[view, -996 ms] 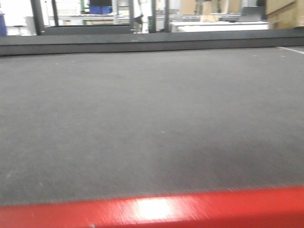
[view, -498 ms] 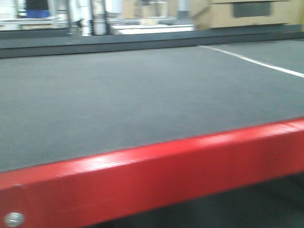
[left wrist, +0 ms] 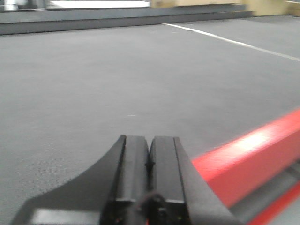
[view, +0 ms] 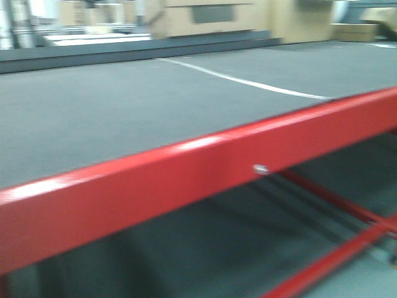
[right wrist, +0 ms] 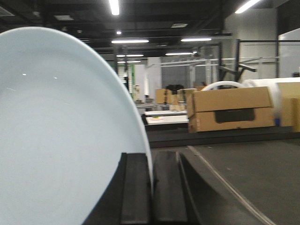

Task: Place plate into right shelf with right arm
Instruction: 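Drive the base to the shelf rack holding the plate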

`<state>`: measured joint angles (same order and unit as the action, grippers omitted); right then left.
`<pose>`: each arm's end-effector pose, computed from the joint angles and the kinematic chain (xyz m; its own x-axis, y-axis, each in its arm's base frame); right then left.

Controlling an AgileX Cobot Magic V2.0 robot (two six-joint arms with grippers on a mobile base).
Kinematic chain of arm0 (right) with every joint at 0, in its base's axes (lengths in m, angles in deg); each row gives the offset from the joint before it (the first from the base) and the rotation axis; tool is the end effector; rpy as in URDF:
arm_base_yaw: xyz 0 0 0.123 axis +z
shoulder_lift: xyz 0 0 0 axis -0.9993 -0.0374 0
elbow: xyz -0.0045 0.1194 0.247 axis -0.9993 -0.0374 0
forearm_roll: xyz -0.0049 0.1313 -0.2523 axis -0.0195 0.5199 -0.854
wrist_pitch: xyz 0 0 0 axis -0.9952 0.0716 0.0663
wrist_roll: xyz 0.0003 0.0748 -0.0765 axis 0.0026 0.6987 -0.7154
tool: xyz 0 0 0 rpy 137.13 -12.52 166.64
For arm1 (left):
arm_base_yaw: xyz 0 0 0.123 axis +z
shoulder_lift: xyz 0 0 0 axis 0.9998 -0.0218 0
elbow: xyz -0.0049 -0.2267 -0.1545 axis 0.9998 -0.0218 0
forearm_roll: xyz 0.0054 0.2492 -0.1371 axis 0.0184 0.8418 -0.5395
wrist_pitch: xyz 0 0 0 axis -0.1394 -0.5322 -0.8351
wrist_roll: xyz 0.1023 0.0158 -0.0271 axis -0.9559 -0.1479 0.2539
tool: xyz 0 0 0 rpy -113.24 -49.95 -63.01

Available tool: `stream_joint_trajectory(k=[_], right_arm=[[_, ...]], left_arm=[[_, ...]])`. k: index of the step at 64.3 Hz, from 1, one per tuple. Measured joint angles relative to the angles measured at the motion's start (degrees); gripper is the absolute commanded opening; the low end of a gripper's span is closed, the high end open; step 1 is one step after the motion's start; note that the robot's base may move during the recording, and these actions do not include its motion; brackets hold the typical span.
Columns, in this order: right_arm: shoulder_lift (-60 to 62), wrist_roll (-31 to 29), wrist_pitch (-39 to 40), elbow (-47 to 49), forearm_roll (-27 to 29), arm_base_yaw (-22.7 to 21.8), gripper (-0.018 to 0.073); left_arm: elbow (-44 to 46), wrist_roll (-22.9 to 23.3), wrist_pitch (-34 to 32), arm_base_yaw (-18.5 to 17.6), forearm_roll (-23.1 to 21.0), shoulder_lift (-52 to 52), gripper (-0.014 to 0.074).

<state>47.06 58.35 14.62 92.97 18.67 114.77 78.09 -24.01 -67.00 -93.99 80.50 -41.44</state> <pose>0.0907 0.0446 0.3494 0.2504 0.2631 -0.9317 -0.4763 0.8713 0.1180 0.1159 -0.0112 0.1908 -0.0487 0.0019 -0.9988 0.0955 0.9954 -0.0028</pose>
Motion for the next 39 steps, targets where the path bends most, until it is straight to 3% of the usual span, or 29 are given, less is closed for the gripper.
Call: stream_joint_trajectory(k=[39], right_arm=[[0.0, 0.0, 0.0, 0.0, 0.0, 0.0, 0.0065]], left_arm=[[0.0, 0.0, 0.0, 0.0, 0.0, 0.0, -0.0047]])
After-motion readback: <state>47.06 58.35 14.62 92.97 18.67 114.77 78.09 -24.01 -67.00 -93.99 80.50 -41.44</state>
